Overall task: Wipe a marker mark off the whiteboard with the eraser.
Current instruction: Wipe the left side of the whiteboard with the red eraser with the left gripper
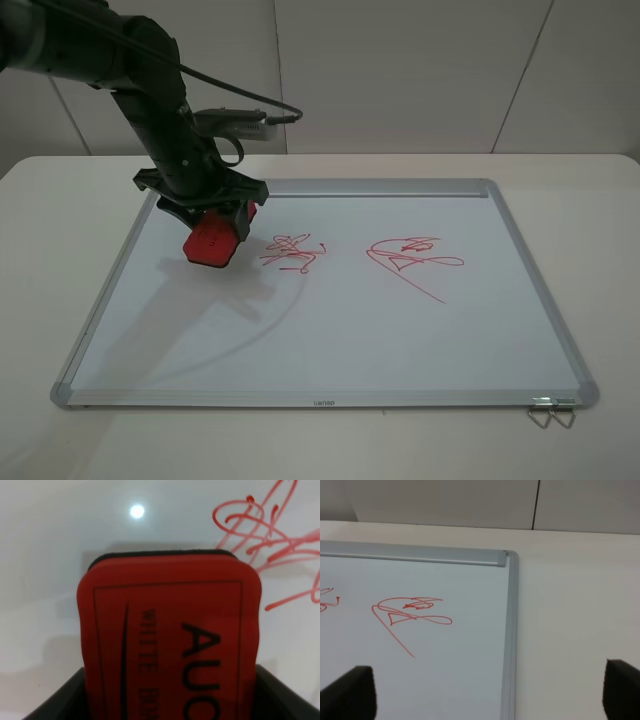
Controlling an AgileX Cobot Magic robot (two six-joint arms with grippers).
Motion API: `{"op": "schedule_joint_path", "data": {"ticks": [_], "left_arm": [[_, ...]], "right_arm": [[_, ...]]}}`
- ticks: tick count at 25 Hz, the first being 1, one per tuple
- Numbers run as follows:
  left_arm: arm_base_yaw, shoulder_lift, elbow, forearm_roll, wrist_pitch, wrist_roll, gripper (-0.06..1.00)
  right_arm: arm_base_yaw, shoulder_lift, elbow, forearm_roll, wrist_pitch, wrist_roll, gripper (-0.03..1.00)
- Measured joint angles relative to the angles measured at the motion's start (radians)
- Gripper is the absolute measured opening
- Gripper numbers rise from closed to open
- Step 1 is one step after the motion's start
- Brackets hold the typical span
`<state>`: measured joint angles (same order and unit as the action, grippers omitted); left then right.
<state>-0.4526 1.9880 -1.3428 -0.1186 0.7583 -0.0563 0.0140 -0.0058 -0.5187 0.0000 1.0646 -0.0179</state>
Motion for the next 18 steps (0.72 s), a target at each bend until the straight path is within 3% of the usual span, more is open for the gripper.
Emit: {"op": "schedule_joint_path", "data": {"ticks": [8, 18], "left_arm": [[0.001, 0.130, -0.183, -0.003, 0.089, -0.168, 0.58], [-0.018, 0.239, -0.251, 0.009, 0.063, -0.204, 0.58]], "right_arm": [[0.000, 0.000, 0.000, 0.000, 0.000, 0.000, 0.83], [0.000, 0.000, 0.000, 0.000, 0.000, 0.000, 0.83]]}}
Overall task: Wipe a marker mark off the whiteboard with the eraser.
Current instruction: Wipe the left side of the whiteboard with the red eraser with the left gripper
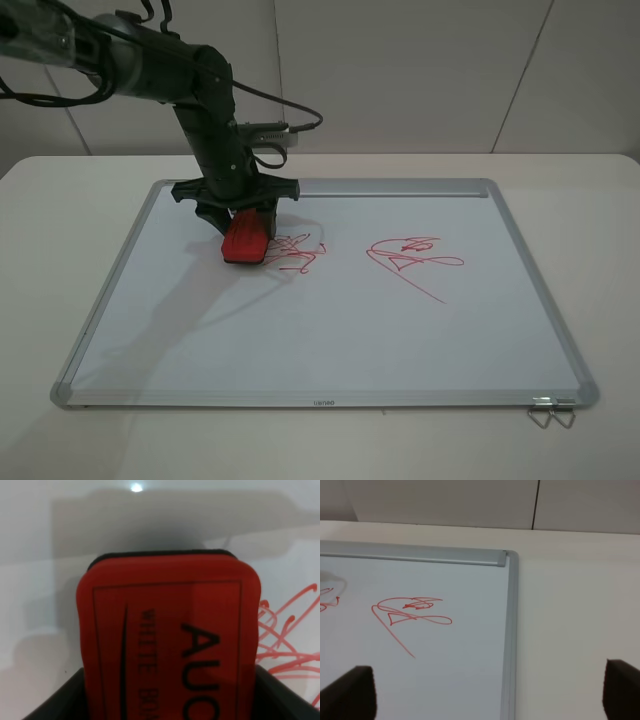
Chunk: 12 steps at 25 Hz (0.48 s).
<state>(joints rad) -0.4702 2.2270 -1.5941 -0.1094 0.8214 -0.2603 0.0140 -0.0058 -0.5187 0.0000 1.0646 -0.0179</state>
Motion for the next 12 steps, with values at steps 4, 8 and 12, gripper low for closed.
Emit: {"op": "schedule_joint_path", "data": {"ticks": [4, 8, 12], "left_arm": [[0.000, 0.015, 0.000, 0.019, -0.004, -0.008, 0.58], [0.000, 0.035, -0.001, 0.027, -0.010, -0.013, 0.58], [-0.008, 0.041, -0.001, 0.031, -0.041, -0.014, 0.58]], "right_arm": [[0.000, 0.000, 0.000, 0.000, 0.000, 0.000, 0.83], [0.000, 0.000, 0.000, 0.000, 0.000, 0.000, 0.83], [0.000, 0.000, 0.000, 0.000, 0.000, 0.000, 0.83]]}}
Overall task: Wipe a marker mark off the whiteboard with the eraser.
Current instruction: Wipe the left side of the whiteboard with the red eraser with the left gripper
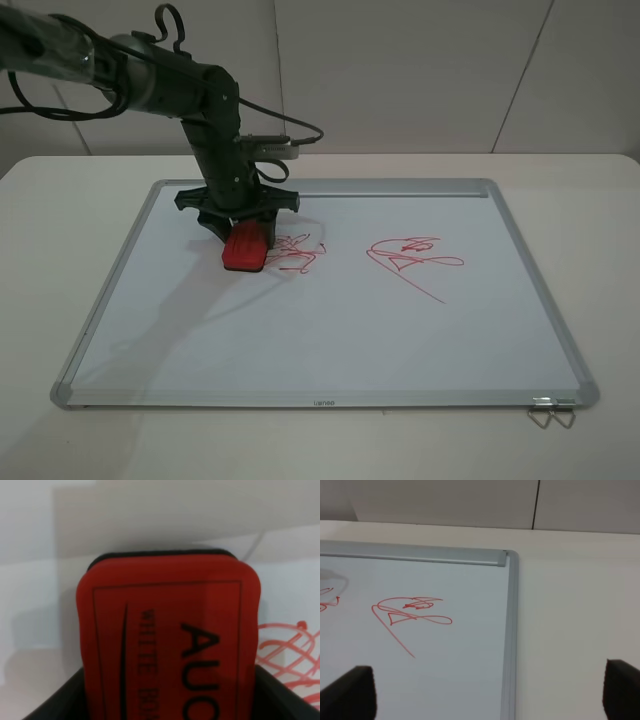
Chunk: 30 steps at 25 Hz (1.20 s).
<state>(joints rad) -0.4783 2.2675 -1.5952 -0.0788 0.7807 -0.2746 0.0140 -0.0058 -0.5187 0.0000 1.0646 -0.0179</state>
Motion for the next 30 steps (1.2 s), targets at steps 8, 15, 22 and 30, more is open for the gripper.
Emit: {"op": "schedule_joint_path", "data": {"ticks": [8, 15, 22, 30], "left_arm": [[-0.002, 0.000, 0.000, -0.001, -0.017, 0.000, 0.58], [-0.022, 0.011, -0.005, -0.001, -0.021, 0.005, 0.58], [-0.080, 0.037, -0.053, -0.004, -0.002, 0.049, 0.58], [-0.187, 0.062, -0.095, -0.120, 0.011, 0.167, 0.58]], "right_arm": [[0.000, 0.000, 0.000, 0.000, 0.000, 0.000, 0.83], [0.000, 0.000, 0.000, 0.000, 0.000, 0.000, 0.83], [0.000, 0.000, 0.000, 0.000, 0.000, 0.000, 0.83], [0.000, 0.000, 0.000, 0.000, 0.000, 0.000, 0.83]]}}
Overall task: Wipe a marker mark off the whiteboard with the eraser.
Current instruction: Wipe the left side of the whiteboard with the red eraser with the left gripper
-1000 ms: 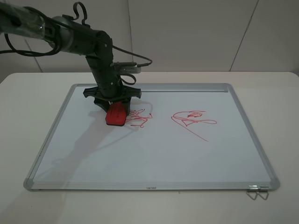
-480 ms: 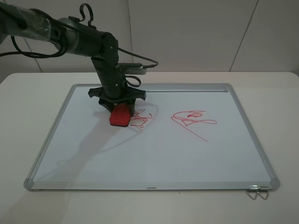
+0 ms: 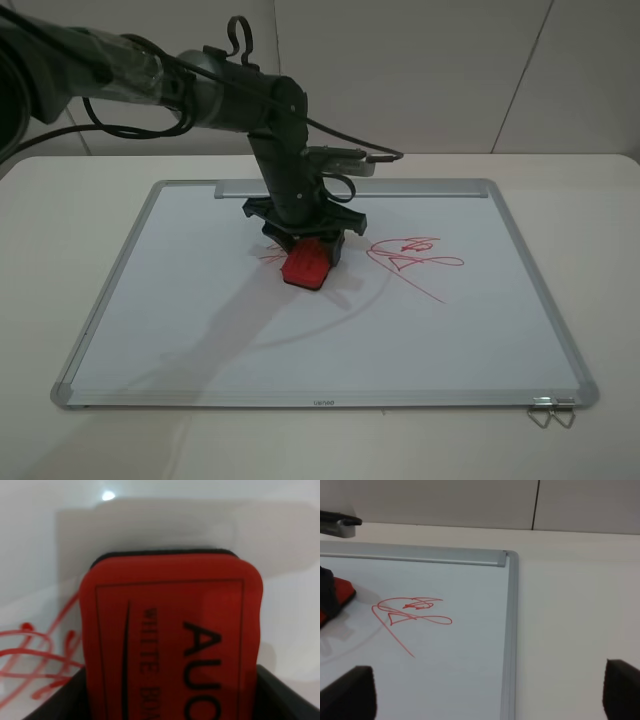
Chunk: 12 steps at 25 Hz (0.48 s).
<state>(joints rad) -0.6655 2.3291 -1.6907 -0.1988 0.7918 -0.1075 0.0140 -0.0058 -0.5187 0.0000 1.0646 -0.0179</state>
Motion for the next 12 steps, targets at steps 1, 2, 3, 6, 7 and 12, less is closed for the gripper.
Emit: {"op": "schedule_joint_path", "data": {"ticks": [1, 2, 3, 6, 7, 12], "left_arm": [[-0.009, 0.000, 0.000, -0.008, 0.000, 0.009, 0.58], [-0.017, 0.000, 0.000, -0.014, 0.001, 0.014, 0.58], [-0.022, 0.000, 0.000, -0.014, 0.005, 0.016, 0.58], [-0.024, 0.001, 0.000, -0.015, 0.015, 0.014, 0.58], [-0.021, 0.001, -0.001, -0.014, 0.024, 0.012, 0.58], [0.005, 0.001, -0.001, 0.030, 0.055, -0.020, 0.58]], "right_arm": [[0.000, 0.000, 0.000, 0.000, 0.000, 0.000, 0.83], [0.000, 0.000, 0.000, 0.000, 0.000, 0.000, 0.83], [0.000, 0.000, 0.000, 0.000, 0.000, 0.000, 0.83], [0.000, 0.000, 0.000, 0.000, 0.000, 0.000, 0.83], [0.000, 0.000, 0.000, 0.000, 0.000, 0.000, 0.83], [0.000, 0.000, 0.000, 0.000, 0.000, 0.000, 0.83]]}}
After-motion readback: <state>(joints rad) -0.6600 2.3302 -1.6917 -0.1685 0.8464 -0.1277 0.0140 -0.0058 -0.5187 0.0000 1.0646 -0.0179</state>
